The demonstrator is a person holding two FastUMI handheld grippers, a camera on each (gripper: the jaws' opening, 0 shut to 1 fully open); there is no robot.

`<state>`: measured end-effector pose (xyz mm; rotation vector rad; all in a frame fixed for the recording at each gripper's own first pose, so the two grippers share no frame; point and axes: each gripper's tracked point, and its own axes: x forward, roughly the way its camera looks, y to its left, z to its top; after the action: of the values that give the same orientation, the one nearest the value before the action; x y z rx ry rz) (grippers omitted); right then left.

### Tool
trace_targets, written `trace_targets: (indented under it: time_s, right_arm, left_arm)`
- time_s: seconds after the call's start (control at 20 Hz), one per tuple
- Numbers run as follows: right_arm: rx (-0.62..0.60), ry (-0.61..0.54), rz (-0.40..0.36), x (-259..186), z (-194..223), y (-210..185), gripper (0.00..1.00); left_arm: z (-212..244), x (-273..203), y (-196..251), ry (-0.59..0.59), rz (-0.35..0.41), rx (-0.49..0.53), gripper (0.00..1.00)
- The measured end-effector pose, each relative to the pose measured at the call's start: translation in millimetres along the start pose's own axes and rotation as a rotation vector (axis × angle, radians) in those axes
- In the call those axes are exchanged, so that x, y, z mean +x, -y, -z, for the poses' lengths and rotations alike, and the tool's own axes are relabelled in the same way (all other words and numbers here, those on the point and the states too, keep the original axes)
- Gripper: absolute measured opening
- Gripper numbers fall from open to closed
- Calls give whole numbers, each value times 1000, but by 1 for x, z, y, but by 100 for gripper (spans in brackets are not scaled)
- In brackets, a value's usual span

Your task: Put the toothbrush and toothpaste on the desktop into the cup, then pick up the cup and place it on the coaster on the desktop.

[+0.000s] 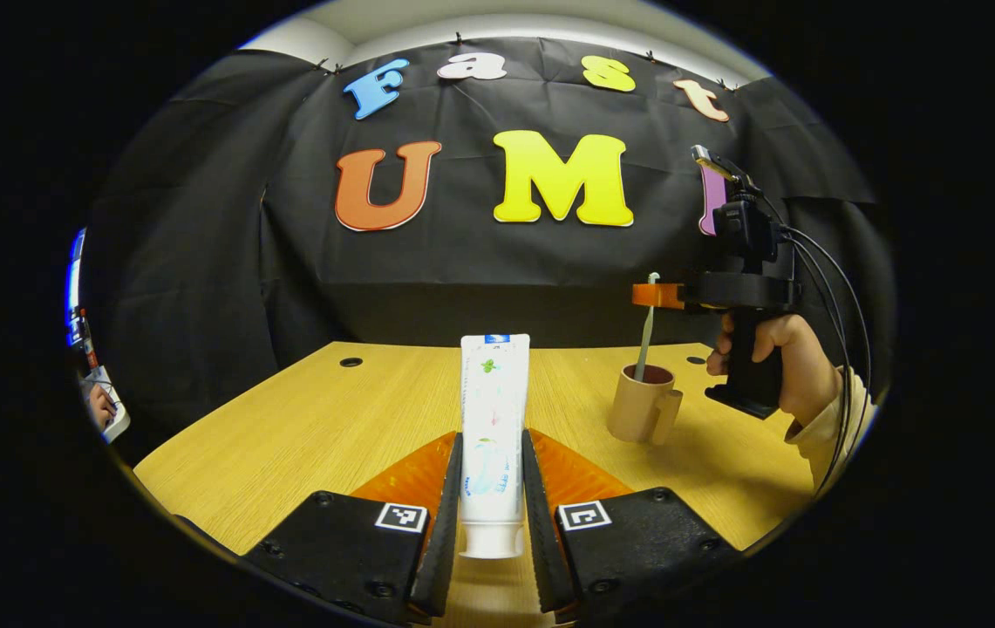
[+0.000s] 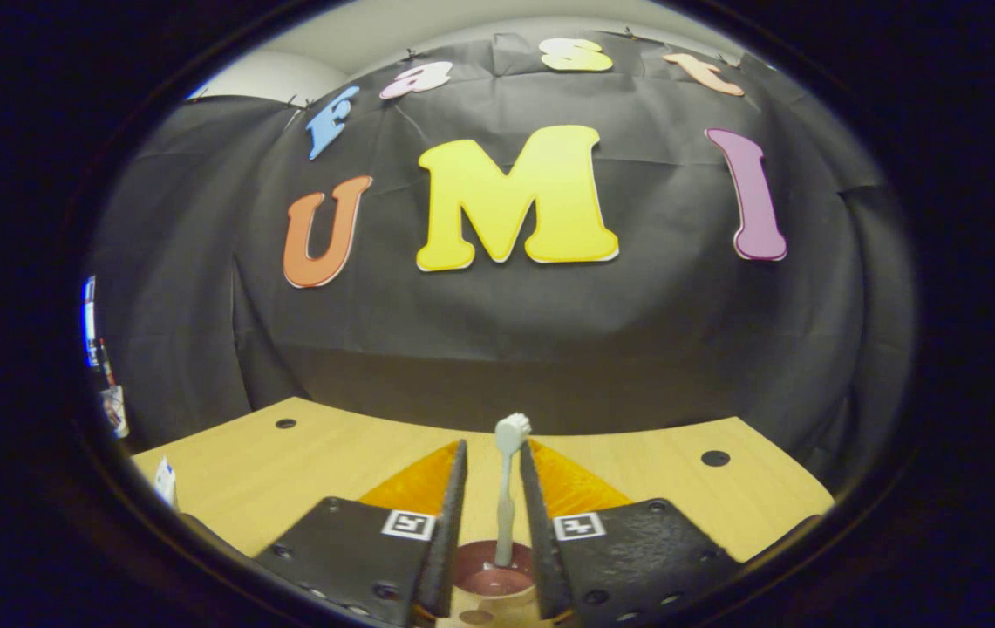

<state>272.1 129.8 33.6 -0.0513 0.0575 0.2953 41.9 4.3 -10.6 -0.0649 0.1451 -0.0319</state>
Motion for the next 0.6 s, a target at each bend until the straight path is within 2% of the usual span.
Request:
trace_targets:
  time_s: [0.05, 0.1, 0.15, 0.25, 0.35, 0.5, 0.55, 0.6]
  right_arm:
    - [-19, 13, 8, -6, -3, 1, 60]
    - [-39, 22, -7, -11, -5, -3, 64]
    - [-61, 29, -16, -16, -6, -7, 76]
    - [-102, 47, -39, -27, -8, -13, 94]
    - [-132, 33, -23, -32, 0, -8, 95]
    - [-105, 40, -42, -48, 0, -6, 99]
    - [-88, 57, -41, -57, -3, -1, 95]
    - [-72, 72, -34, -66, -6, 6, 95]
  left_arm:
    - [-1, 3, 3, 2, 3, -2, 40]
    - [-1, 5, 4, 1, 3, -6, 40]
    - [0, 9, 8, -3, 5, -12, 40]
    - [2, 15, 18, -23, 15, -21, 40]
    - [5, 21, 26, -45, 21, -37, 40]
    - [-6, 31, 39, -11, 33, -33, 40]
    - [-10, 37, 42, 0, 31, -30, 45]
    - [-16, 44, 47, 17, 39, -31, 40]
